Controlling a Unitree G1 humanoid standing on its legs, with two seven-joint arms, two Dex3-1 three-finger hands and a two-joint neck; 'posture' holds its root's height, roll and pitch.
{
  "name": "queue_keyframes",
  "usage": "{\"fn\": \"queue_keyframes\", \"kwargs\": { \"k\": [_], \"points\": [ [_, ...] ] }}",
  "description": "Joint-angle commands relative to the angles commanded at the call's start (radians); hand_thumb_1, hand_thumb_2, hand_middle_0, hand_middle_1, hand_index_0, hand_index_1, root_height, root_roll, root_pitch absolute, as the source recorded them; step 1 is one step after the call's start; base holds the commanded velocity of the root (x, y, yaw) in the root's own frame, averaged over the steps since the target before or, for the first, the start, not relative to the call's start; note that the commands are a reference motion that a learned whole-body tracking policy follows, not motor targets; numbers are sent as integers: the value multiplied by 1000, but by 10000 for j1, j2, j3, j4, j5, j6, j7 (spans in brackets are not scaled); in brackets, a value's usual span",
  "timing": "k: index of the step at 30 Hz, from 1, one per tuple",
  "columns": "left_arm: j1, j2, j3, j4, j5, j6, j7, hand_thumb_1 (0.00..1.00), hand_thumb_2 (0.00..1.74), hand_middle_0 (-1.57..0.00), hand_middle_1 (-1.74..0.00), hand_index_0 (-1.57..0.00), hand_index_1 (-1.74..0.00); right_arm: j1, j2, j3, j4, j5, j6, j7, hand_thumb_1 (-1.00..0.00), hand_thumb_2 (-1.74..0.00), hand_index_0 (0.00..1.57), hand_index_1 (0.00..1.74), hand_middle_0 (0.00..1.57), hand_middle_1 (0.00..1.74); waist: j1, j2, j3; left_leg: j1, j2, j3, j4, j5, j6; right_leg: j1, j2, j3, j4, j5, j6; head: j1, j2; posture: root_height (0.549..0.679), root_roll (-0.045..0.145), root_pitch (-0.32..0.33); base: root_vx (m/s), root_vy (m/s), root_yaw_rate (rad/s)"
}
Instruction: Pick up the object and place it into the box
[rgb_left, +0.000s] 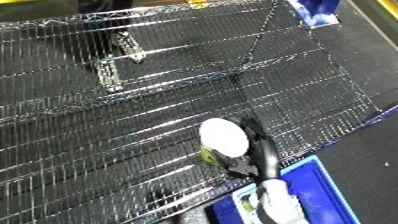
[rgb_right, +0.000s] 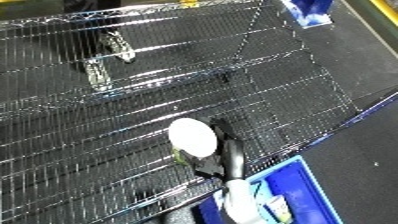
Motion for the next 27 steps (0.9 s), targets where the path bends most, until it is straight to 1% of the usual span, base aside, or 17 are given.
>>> {"fn": "queue_keyframes", "kwargs": {
  "k": [4, 8, 12, 16, 21, 27],
  "points": [
    [133, -42, 124, -21, 80, -42, -31, 1000, 1740, -1570, -1740, -1570, -1740, 428, 3, -209, -786, -172, -99, -134, -750, -1305, 1178, 1305, 1178, 1305, -103, -138, 0, 234, 40, -42, -140, 10, 25, 220, 33, 30, -157, 35, 14, -127, 68, 646, 69, 150, -4, -4, -42],
    [372, -80, 377, -63, 149, -127, -66, 1000, 1740, -1570, -1740, -1570, -1740, 1355, 75, -648, -2484, -607, -80, -505, -750, -1305, 1178, 1305, 1178, 1305, -322, -327, 0, 520, 122, -18, -283, 15, 29, 472, 94, 93, -325, 73, 38, -378, -176, 648, 67, 139, -20, 16, -110],
    [580, -177, 673, -63, 248, -270, -76, 1000, 1740, -1570, -1740, -1570, -1740, 2697, 350, -1235, -4232, -1078, -221, -797, -750, -1305, 1178, 1305, 1178, 1305, -637, -518, 0, 821, 242, 57, -398, -2, 23, 720, 149, 192, -450, 111, 81, -728, -288, 650, 66, 126, -31, 31, -140],
    [735, -283, 951, -114, 365, -371, -79, 1000, 1740, -1570, -1740, -1570, -1740, 3933, 720, -1781, -5576, -1293, -458, -964, -750, -1305, 1178, 1305, 1178, 1305, -936, -663, 0, 1157, 355, 161, -596, 26, 10, 1004, 176, 289, -675, 187, 143, -982, -376, 653, 65, 115, -58, 33, -138],
    [779, -463, 1234, -80, 535, -413, -131, 1000, 1740, -1570, -1740, -1570, -1740, 4983, 1122, -2324, -6364, -1253, -932, -976, -750, -1305, 1178, 1305, 1178, 1305, -1244, -784, 0, 1663, 499, 307, -914, 74, -22, 1434, 188, 380, -1052, 301, 228, -866, -373, 657, 63, 97, -74, 29, -134],
    [788, -666, 1422, -20, 657, -398, -235, 1000, 1740, -1570, -1740, -1570, -1740, 5836, 1318, -2811, -6751, -1233, -1146, -1249, -750, -1305, 1178, 1305, 1178, 1305, -1573, -854, -14, 2332, 682, 551, -1295, 128, -109, 2016, 192, 491, -1557, 446, 308, -469, -555, 662, 62, 74, -77, 42, -148]
  ]
}}
